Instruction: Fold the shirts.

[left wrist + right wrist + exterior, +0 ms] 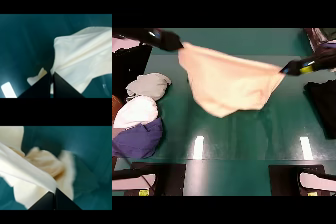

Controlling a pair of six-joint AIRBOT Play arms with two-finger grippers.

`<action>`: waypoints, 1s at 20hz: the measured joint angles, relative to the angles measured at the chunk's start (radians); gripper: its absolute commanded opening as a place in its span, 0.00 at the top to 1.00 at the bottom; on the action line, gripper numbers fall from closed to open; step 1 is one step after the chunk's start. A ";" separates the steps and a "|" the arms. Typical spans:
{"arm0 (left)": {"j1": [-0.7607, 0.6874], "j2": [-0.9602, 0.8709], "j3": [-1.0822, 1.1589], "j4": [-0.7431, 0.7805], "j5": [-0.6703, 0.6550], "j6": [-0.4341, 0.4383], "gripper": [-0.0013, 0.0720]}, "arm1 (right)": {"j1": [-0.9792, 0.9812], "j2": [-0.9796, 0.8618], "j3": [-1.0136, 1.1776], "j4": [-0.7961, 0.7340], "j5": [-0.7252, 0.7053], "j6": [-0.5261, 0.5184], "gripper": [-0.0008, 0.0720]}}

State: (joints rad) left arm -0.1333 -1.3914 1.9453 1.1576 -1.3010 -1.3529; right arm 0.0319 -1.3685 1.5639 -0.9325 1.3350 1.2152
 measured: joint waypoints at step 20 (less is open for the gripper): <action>0.002 0.328 -0.004 0.129 0.060 -0.090 0.95 | -0.161 0.217 0.448 -0.034 0.143 0.060 0.97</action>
State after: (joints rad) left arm -0.1314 -1.0637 1.9415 1.2861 -1.2411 -1.4433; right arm -0.1295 -1.1515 2.0117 -0.9668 1.4784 1.2751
